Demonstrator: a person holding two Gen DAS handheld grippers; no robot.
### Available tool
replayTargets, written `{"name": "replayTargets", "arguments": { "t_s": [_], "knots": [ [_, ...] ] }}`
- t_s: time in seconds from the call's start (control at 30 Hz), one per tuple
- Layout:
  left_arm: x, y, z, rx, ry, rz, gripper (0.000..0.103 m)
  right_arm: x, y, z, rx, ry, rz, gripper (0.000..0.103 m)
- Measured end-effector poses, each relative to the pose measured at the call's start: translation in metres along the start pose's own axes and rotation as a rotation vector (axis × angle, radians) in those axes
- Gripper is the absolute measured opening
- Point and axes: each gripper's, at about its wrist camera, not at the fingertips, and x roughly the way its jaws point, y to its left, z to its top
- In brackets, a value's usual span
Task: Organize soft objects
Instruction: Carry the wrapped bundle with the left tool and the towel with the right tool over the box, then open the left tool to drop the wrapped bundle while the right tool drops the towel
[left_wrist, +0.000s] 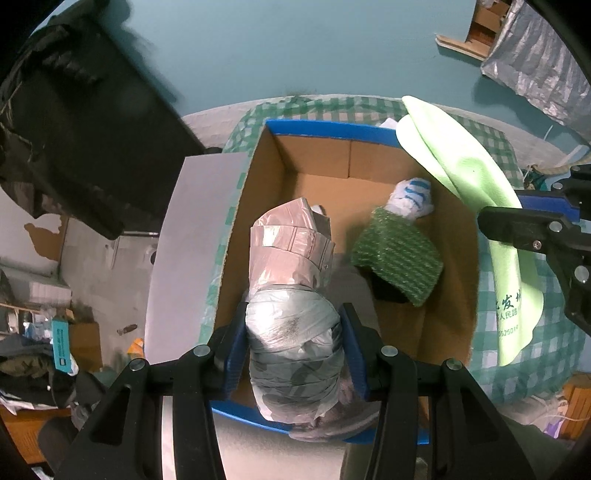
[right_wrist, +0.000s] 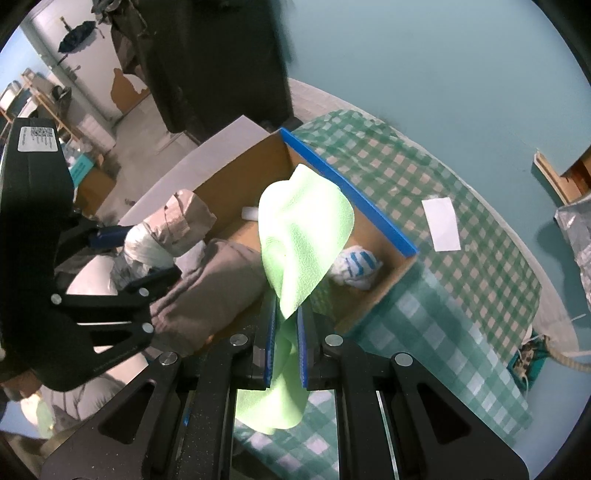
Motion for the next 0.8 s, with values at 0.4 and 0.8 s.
{"name": "replayTargets", "arguments": {
  "t_s": [0.4,0.8],
  "knots": [
    [0.025,0.012,0.007,-0.032,0.054,-0.014,0.048,0.036,0.001,0.016,0.014,0.061,0.01,0.008],
    [0.045,0.021,0.012,-0.053,0.1,-0.031,0.05,0.059,-0.001,0.028,0.03,0.096,0.008,0.008]
  ]
}}
